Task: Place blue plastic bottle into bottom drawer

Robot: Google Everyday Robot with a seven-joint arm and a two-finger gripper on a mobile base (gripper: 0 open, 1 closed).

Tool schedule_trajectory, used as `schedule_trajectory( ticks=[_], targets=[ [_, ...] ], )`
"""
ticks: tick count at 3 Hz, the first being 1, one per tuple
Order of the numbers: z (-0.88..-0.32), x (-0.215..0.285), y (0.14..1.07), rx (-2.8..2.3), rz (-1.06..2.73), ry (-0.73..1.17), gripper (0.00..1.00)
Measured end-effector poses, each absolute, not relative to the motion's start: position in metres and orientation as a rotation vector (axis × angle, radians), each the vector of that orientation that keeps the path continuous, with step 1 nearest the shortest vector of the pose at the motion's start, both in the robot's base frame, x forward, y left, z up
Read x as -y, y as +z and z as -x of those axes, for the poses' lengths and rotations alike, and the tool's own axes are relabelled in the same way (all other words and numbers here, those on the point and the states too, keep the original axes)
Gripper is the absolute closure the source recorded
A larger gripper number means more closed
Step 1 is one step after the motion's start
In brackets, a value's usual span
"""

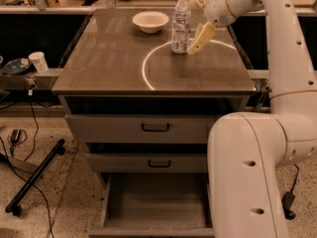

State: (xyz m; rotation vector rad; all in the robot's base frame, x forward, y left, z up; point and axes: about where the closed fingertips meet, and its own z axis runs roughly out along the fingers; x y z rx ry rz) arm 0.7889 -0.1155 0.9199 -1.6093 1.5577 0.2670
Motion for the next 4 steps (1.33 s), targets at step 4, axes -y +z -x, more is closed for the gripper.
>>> schedule_trajectory(
  ticks=[4],
  targets=[
    [-0.818, 0.075, 0.92, -1.454, 1.627, 0.2, 0.0]
  ],
)
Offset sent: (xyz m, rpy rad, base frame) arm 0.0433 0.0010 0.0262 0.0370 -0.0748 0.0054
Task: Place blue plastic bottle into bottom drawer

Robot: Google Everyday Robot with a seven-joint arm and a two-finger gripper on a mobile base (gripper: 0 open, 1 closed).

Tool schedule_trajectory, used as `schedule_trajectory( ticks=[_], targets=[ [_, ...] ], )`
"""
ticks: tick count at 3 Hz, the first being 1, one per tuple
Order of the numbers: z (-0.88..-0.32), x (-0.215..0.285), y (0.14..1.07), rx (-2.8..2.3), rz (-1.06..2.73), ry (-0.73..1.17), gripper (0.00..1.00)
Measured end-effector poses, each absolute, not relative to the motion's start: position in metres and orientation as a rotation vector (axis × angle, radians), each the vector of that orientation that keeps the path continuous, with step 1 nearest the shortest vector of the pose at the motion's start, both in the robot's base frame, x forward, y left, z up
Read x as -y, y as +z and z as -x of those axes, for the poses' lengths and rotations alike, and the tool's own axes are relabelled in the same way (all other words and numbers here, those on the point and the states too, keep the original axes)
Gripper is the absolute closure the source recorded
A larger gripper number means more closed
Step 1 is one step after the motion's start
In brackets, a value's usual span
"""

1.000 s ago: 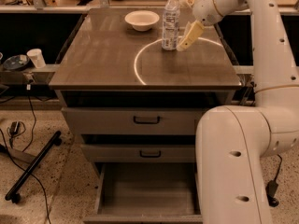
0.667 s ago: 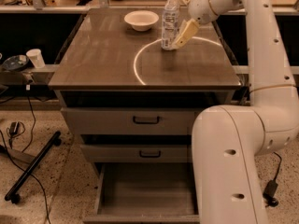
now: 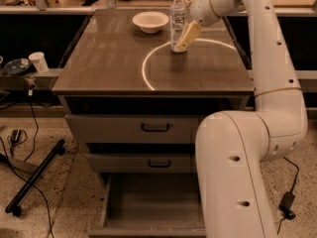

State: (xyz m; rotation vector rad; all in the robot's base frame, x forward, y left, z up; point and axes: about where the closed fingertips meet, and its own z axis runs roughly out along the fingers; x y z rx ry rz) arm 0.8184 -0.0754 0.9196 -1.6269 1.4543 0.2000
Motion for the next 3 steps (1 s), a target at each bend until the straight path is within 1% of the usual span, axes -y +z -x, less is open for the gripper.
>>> schedule_trajectory(
  ticks=[1, 2, 3],
  targets=[
    [-0.82, 0.069, 0.913, -1.442, 1.635, 0.218, 0.0],
    [-0.834, 0.059, 0.903, -1.426, 1.64, 0.178, 0.0],
    [-0.838, 0.059, 0.903, -1.428, 1.636, 0.163, 0.02]
  ],
)
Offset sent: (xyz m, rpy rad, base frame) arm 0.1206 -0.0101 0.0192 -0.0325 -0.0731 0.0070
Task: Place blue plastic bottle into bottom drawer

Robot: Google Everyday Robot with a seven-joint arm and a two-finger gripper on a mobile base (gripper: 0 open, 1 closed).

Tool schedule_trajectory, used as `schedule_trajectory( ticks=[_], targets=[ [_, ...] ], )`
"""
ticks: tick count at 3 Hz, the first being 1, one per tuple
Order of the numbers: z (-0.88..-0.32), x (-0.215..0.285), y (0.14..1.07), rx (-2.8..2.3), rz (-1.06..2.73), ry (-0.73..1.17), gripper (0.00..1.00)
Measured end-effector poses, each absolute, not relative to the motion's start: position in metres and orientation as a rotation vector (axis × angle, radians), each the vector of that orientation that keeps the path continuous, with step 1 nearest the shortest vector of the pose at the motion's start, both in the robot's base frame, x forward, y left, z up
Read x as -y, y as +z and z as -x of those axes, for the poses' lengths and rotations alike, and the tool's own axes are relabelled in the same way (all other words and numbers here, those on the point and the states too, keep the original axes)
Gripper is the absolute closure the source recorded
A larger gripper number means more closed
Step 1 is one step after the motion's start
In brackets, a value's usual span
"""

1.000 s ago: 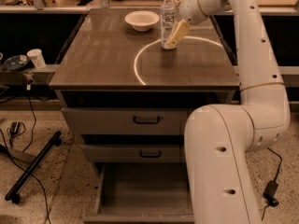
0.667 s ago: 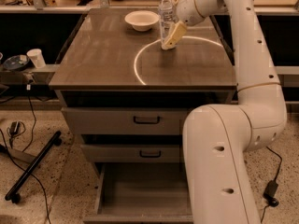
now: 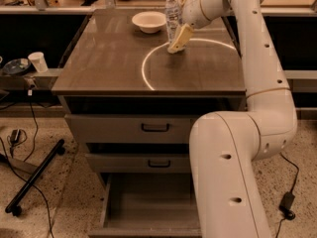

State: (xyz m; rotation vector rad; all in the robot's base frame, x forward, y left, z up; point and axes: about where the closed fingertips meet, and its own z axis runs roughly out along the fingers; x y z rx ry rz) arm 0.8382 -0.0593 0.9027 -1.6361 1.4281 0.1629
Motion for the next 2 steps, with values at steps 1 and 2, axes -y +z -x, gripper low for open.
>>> schedule_trajectory(
  ticks=[1, 2],
  targets=[
    [-0.8428, 0.0597, 0.9026, -1.432, 1.625, 0.148, 0.25],
    [-0.8428, 0.0597, 0.9026, -1.432, 1.625, 0.148, 0.48]
  ],
)
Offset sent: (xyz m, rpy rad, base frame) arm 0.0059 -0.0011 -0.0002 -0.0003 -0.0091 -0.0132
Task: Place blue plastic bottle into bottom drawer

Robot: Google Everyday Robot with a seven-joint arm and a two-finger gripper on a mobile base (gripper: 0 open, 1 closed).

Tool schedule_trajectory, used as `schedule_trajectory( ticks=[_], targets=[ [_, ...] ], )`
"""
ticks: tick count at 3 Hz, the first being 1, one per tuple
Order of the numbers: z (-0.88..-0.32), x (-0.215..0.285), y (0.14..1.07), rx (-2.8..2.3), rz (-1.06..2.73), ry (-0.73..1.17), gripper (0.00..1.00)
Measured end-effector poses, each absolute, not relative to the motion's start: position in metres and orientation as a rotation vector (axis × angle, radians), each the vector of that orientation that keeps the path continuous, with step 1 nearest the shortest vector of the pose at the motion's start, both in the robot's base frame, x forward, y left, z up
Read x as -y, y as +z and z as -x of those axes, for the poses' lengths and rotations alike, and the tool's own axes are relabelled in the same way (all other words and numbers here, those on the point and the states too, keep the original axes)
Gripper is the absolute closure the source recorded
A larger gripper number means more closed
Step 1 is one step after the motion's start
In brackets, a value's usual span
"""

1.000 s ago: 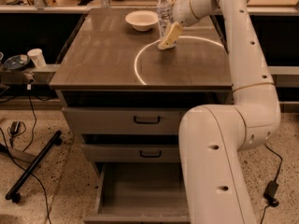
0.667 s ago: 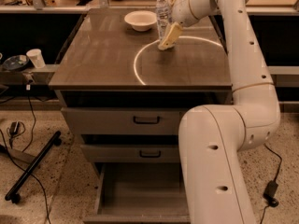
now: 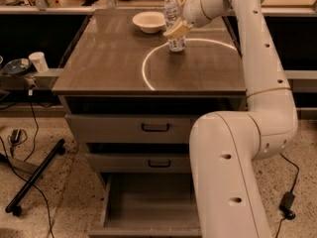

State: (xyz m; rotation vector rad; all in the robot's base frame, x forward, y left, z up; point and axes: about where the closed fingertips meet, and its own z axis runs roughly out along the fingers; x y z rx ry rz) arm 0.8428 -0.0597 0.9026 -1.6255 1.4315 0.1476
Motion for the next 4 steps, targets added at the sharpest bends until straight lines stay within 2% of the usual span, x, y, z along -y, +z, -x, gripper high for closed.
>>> schedule_trajectory(
  ticks=[1, 2, 4],
  targets=[
    [-0.8428, 0.0597, 0.9026, -1.432, 1.626, 0.148, 0.79],
    [-0.8429, 0.0594, 0.9023, -1.432, 1.626, 0.148, 1.0],
    [-0.8425, 0.0555, 0.9123, -1.414, 1.629, 0.131, 1.0]
  ],
)
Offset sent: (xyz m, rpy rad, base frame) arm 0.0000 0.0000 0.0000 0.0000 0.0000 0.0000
